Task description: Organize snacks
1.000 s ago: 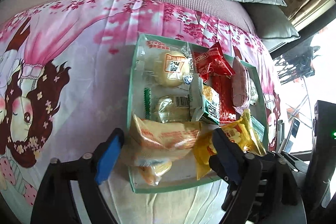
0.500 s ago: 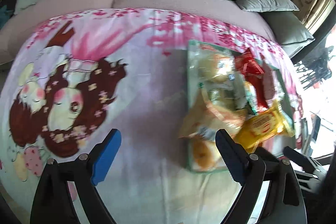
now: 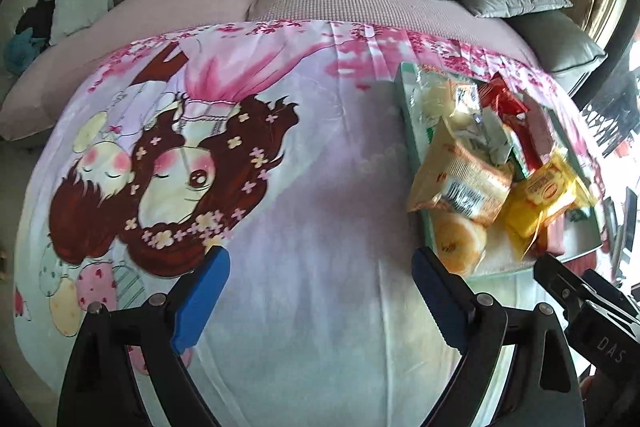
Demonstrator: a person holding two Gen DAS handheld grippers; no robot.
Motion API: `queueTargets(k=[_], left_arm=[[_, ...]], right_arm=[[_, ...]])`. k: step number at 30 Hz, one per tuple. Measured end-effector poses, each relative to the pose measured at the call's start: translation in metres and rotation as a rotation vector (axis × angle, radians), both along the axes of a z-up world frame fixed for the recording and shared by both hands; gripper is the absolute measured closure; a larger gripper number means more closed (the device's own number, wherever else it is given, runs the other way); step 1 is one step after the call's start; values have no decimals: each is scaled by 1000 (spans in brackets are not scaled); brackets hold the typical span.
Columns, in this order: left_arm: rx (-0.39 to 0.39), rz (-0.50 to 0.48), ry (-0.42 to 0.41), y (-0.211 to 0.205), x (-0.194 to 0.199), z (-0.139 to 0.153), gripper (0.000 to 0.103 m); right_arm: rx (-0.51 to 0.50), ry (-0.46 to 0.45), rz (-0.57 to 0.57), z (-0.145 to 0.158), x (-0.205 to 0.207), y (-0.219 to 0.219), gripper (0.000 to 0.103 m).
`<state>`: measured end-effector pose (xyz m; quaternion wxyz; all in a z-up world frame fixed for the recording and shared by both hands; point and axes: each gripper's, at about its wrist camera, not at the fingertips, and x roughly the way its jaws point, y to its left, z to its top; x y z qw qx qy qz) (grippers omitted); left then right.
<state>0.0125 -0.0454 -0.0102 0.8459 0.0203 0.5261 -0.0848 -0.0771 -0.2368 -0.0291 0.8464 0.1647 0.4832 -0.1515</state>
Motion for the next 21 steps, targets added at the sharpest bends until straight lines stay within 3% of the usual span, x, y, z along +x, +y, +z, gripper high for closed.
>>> queueTargets(k=[6, 21], left_arm=[[65, -27, 19, 0, -11, -11, 11], [65, 11, 49, 6, -6, -20, 11]], right_arm=[[-28, -4, 15, -4, -8, 7, 0], [-82, -22, 41, -10, -10, 10, 0]])
